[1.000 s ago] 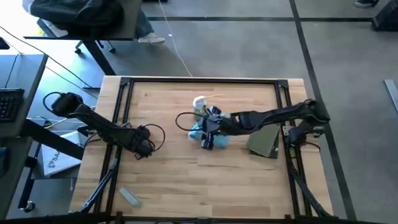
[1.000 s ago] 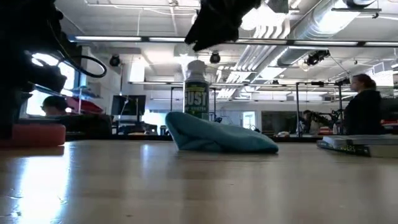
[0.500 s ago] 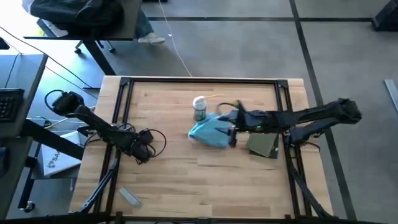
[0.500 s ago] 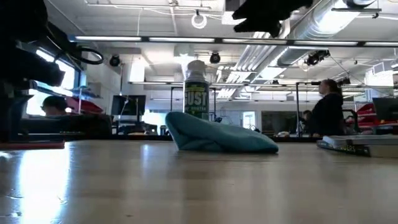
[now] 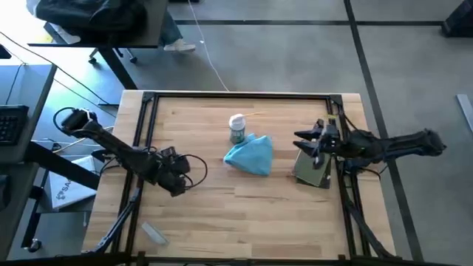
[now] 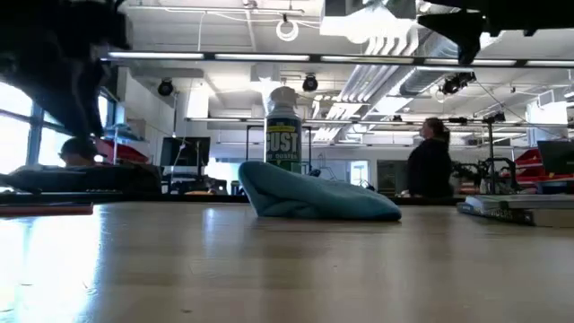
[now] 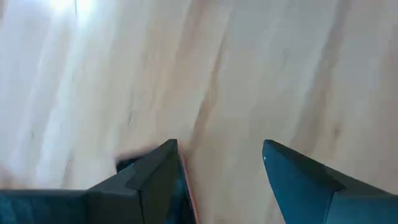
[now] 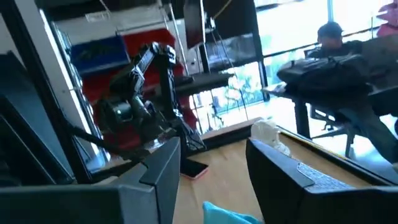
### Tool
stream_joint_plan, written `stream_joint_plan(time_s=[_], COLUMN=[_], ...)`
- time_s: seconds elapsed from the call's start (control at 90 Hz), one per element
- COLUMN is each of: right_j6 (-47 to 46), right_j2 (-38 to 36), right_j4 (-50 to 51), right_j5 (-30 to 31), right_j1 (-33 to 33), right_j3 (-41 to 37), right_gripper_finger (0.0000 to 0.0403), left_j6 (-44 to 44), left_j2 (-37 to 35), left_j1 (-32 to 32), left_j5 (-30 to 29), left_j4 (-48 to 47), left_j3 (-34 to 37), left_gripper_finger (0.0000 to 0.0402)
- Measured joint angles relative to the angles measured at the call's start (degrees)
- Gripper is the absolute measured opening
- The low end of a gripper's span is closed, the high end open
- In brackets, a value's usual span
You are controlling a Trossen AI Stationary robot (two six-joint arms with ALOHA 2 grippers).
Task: Apply microfiber cloth
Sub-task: Return to Home Position
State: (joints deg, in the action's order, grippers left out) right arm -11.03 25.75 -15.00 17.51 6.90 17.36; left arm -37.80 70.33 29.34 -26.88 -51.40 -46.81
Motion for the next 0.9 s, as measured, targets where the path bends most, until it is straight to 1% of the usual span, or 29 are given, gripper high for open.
stream_joint_plan(time_s=[0.089, 0.178, 0.311, 0.389, 0.422, 0.467, 0.522, 0.6, 0.7, 0.8, 0.9], right_j6=[1.0, 1.0, 0.8, -1.0, -2.3, -3.7, -5.9, -6.9, -4.5, -1.3, 0.9], right_j2=[-5.4, -11.2, -20.8, -25.8, -25.6, -25.2, -23.8, -22.9, -22.9, -23.0, -23.0], right_j4=[2.3, 2.3, 2.0, 1.3, 0.0, 3.1, 4.3, 5.4, 3.5, 3.0, 3.0], right_j5=[-1.1, -1.7, -1.7, -1.7, -1.7, -2.1, -2.4, -3.0, -4.5, -6.1, -7.6], right_j1=[0.0, 0.0, 0.0, 0.0, 0.0, 0.0, 0.0, 0.2, 0.4, 0.4, 0.4], right_j3=[-2.4, -5.5, -11.3, -15.5, -16.9, -16.8, -16.8, -16.8, -16.8, -16.8, -16.8], right_gripper_finger=[0.0151, 0.0151, 0.0151, 0.0151, 0.0151, 0.015, 0.015, 0.0149, 0.014, 0.0117, 0.0072], left_j6=[3.4, 4.0, 4.5, 4.5, 4.6, 5.2, 6.8, 9.0, 12.1, 15.0, 19.4], left_j2=[-2.7, -6.1, -12.7, -16.5, -17.9, -19.8, -22.2, -25.9, -30.4, -35.0, -39.1], left_j1=[0.0, 0.4, 2.1, 3.2, 3.8, 4.5, 5.1, 5.9, 6.1, 5.8, 4.8], left_j5=[0.6, 0.6, -4.5, -7.9, -9.1, -10.9, -12.7, -13.1, -13.1, -11.9, -9.2], left_j4=[3.9, 5.0, 5.0, 5.4, 5.7, 7.0, 10.3, 15.8, 24.9, 33.3, 42.7], left_j3=[0.1, 0.1, 0.1, 0.1, 0.1, 0.4, 1.9, 5.4, 11.2, 17.7, 23.6], left_gripper_finger=[0.0212, 0.0208, 0.0203, 0.0202, 0.0202, 0.0202, 0.0202, 0.0202, 0.0202, 0.0202, 0.0202])
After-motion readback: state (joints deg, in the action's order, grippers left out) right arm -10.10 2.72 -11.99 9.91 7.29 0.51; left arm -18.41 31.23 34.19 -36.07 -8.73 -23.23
